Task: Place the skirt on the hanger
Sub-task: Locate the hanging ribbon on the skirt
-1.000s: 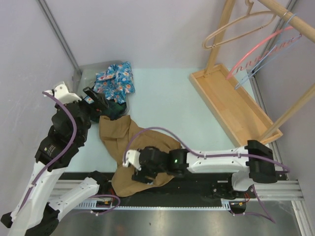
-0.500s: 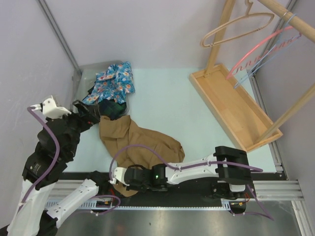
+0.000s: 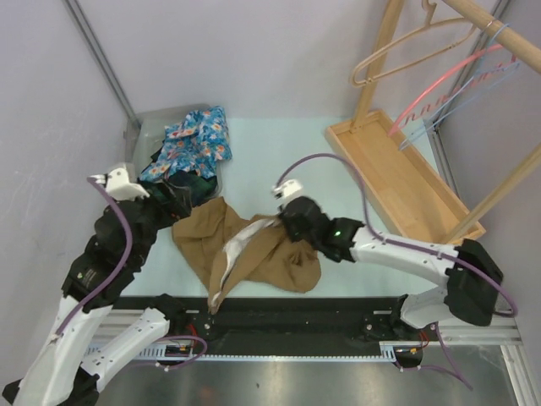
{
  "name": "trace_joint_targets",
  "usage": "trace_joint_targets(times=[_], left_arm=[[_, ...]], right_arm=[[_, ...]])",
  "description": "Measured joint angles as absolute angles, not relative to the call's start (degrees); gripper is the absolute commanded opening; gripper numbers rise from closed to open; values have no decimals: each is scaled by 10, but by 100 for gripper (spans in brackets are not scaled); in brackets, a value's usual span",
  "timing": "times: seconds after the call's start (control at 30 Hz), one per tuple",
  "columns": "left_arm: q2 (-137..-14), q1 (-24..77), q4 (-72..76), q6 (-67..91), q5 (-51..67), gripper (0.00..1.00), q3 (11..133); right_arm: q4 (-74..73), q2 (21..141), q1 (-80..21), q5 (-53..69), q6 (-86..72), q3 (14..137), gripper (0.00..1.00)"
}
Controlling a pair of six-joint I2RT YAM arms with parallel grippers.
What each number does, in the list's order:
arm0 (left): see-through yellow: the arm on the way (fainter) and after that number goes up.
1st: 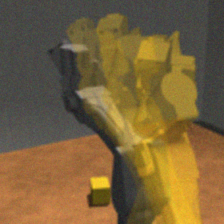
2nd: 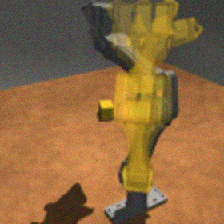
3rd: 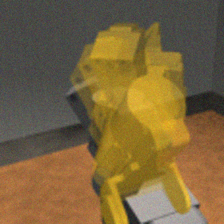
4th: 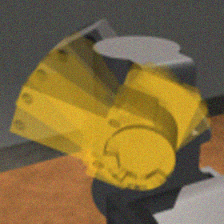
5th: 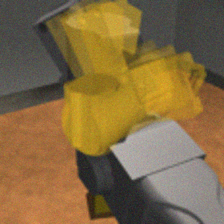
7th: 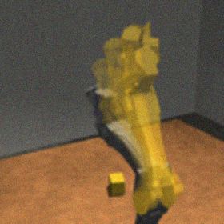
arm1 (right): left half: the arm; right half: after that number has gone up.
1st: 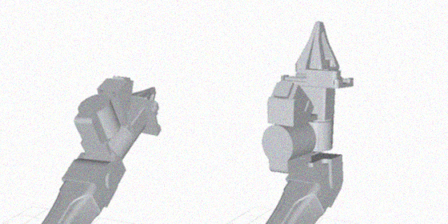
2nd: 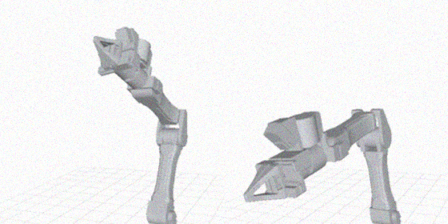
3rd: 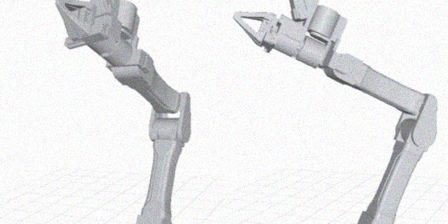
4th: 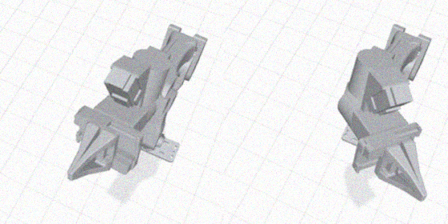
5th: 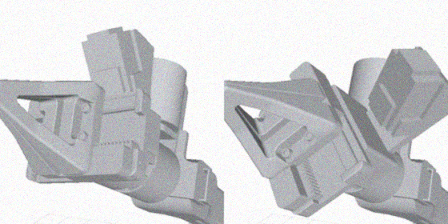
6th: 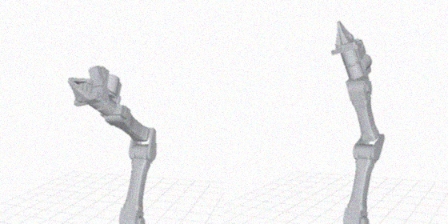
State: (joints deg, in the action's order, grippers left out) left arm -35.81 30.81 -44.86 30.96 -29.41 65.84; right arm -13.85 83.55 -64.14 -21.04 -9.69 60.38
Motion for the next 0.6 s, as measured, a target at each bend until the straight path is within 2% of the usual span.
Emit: trace_joint_targets(times=[0.13,0.27,0.4,0.6], left_arm=[[-370,308,-423,310,-263,88,595],[-399,308,-390,312,-221,89,534],[-433,308,-337,315,-145,89,479],[-516,355,-231,308,-3,91,428]], right_arm=[[-134,762,-509,-218,-143,514,0],[-142,716,-429,-205,-178,461,0],[-144,673,-401,-170,-189,436,0],[-143,688,-400,-132,-199,436,0]])
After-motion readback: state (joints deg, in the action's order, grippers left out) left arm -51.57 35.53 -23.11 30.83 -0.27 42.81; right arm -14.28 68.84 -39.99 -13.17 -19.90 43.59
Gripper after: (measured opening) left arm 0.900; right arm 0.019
